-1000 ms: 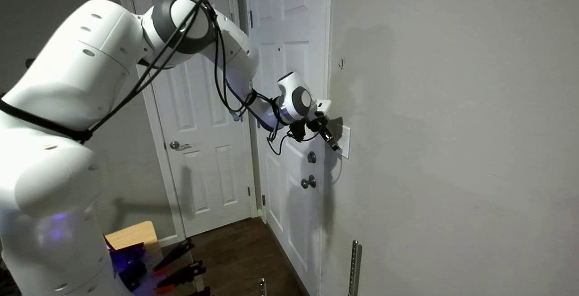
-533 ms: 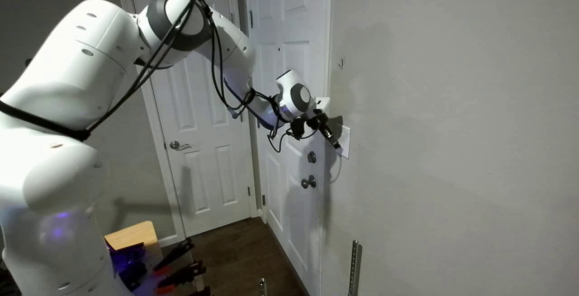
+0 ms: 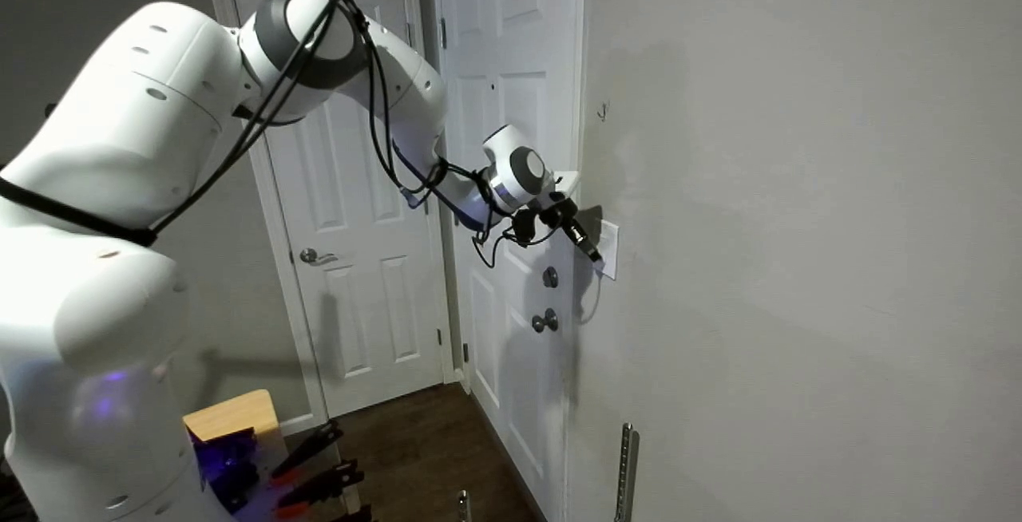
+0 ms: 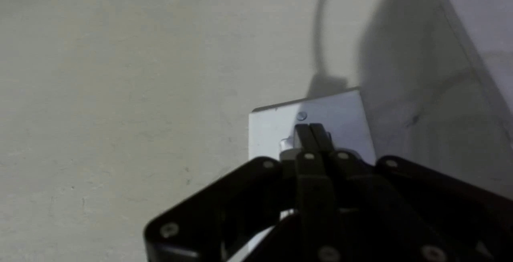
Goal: Push the light switch downwards
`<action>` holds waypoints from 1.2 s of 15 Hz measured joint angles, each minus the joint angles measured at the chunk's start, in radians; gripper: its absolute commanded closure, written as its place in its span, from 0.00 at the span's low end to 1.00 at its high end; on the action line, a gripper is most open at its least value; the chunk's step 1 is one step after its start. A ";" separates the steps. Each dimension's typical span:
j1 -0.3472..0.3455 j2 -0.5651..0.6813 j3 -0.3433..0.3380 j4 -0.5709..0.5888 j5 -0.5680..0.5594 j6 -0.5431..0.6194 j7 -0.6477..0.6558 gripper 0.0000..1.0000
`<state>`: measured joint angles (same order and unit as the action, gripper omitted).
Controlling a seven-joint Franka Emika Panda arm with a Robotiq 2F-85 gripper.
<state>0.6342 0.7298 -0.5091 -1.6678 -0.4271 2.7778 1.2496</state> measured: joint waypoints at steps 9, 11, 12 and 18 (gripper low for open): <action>0.048 0.032 -0.056 0.003 -0.062 0.016 0.094 0.99; 0.050 0.036 -0.057 0.004 -0.062 0.009 0.096 0.98; 0.044 0.036 -0.047 0.004 -0.056 -0.006 0.096 0.98; -0.034 -0.010 0.078 -0.006 -0.052 -0.069 0.089 0.99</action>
<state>0.5997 0.7194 -0.4306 -1.6737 -0.4786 2.7086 1.3390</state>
